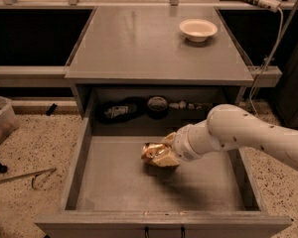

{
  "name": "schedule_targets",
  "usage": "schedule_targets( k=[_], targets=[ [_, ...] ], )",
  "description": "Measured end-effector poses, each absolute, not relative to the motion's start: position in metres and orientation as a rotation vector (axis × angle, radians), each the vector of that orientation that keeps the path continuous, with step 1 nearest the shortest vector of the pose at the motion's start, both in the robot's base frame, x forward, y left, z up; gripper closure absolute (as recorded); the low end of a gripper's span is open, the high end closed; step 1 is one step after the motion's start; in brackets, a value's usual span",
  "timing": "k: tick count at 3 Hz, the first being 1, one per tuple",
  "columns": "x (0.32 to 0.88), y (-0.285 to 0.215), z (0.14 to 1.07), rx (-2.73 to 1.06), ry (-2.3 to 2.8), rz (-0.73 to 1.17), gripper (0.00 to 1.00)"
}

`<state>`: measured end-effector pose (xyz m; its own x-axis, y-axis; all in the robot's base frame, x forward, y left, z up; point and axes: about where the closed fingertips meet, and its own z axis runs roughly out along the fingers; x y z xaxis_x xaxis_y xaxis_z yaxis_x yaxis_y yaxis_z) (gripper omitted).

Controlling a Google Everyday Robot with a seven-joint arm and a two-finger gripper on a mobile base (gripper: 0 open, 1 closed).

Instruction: Pick orange can from top drawer and place on counter

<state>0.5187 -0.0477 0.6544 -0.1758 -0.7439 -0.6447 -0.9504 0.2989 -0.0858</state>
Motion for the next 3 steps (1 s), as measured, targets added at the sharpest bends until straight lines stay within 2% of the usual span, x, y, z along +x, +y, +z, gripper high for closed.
schedule_targets(
  k=[1,3],
  targets=[
    [0.518,-0.032,0.735,-1.495,1.939,0.476,1.00],
    [0.510,0.024,0.934,-1.621,1.798,0.423,1.00]
  ],
)
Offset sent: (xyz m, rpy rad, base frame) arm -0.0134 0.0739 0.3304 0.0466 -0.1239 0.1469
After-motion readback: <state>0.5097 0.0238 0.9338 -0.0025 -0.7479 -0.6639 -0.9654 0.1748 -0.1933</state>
